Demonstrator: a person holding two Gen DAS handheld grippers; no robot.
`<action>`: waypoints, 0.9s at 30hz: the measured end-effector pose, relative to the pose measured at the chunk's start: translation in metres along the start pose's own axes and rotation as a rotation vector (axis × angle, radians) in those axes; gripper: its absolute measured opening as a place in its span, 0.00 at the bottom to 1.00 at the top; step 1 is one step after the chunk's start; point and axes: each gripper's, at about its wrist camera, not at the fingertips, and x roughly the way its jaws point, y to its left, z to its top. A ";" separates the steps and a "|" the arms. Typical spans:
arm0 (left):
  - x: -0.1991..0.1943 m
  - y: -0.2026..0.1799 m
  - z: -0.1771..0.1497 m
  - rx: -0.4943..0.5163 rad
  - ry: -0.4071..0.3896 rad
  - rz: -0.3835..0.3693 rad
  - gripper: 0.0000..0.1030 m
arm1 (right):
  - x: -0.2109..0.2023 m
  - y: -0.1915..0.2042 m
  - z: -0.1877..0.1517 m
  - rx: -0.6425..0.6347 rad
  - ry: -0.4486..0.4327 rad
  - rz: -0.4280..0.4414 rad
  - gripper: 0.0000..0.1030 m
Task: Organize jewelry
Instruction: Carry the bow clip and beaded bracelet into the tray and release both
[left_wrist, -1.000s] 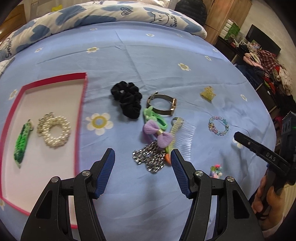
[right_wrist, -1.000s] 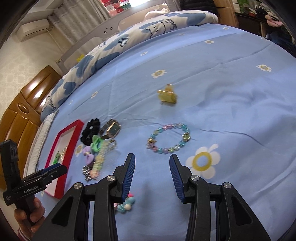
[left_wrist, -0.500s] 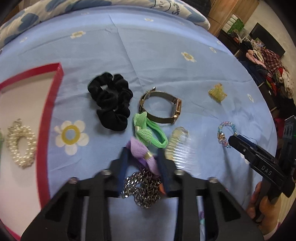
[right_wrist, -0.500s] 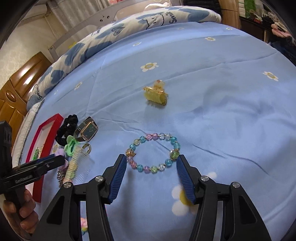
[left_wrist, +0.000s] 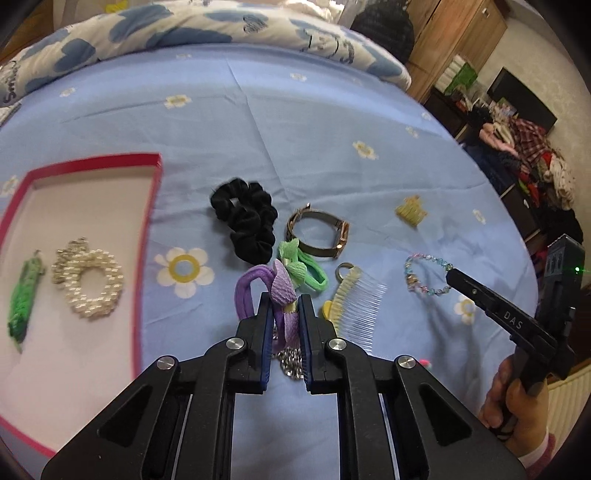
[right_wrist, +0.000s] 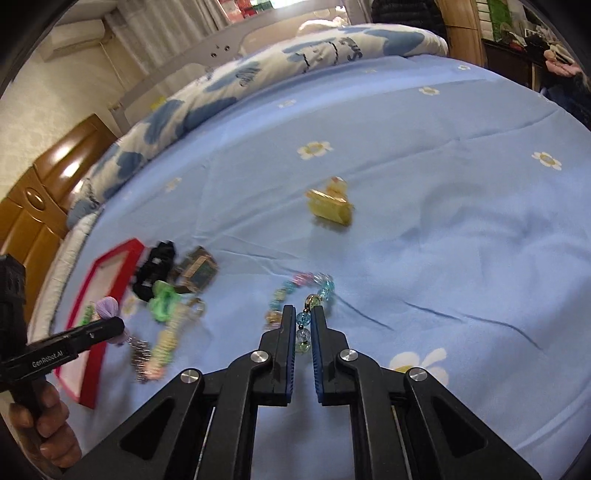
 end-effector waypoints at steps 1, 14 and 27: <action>-0.005 0.001 0.000 -0.002 -0.010 -0.001 0.11 | -0.005 0.004 0.001 -0.002 -0.010 0.017 0.07; -0.066 0.041 -0.021 -0.072 -0.101 0.038 0.10 | -0.026 0.085 0.010 -0.089 -0.038 0.205 0.07; -0.098 0.103 -0.042 -0.187 -0.147 0.093 0.10 | -0.006 0.187 0.001 -0.218 0.026 0.373 0.07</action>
